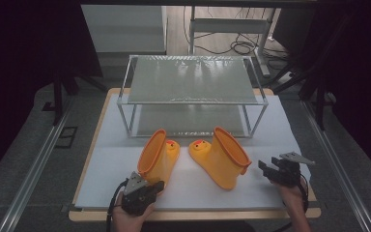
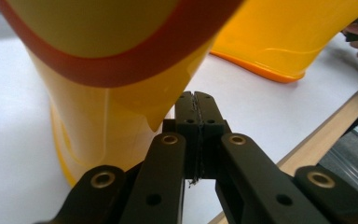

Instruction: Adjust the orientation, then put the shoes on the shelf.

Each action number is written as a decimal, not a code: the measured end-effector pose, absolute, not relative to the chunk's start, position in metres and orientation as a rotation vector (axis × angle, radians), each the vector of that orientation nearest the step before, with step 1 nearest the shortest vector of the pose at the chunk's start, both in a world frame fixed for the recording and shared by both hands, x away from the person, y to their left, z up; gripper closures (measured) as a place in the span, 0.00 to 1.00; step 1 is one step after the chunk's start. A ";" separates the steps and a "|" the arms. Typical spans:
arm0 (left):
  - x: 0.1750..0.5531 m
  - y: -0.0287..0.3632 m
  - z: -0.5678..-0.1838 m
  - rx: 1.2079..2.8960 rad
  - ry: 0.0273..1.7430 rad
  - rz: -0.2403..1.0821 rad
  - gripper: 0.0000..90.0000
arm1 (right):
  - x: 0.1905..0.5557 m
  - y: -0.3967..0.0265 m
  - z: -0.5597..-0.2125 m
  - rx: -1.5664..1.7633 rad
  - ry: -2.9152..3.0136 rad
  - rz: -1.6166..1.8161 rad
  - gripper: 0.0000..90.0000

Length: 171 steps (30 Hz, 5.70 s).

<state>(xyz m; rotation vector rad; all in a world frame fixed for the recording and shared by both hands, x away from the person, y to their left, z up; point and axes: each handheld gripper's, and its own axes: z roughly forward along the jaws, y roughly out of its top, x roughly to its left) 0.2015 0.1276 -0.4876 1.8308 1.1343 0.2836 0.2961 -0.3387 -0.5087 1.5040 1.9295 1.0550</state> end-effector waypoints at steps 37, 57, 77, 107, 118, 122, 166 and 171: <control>0.229 0.231 -0.483 1.813 1.259 0.291 0.59 | 0.291 -0.324 -0.498 1.395 2.094 1.116 0.56; 0.252 0.233 -0.475 1.832 1.255 0.222 0.51 | 0.298 -0.304 -0.499 1.202 2.278 1.180 0.97; 0.257 0.236 -0.477 1.841 1.261 0.206 0.51 | 0.302 -0.256 -0.505 0.863 2.560 1.129 1.00; 0.261 0.234 -0.483 1.859 1.277 0.189 0.51 | 0.282 -0.187 -0.508 0.621 2.663 1.263 1.00; 0.259 0.235 -0.480 1.847 1.272 0.172 0.52 | 0.277 -0.192 -0.508 0.628 2.610 1.270 0.97; 0.258 0.237 -0.479 1.836 1.271 0.164 0.54 | 0.279 -0.220 -0.504 0.738 2.535 1.288 0.94; 0.265 0.263 -0.373 1.963 1.130 -0.089 0.51 | 0.291 -0.293 -0.511 1.149 2.266 1.297 0.52; 0.269 0.262 -0.357 2.023 1.094 -0.154 0.51 | 0.292 -0.294 -0.511 1.148 2.271 1.291 0.52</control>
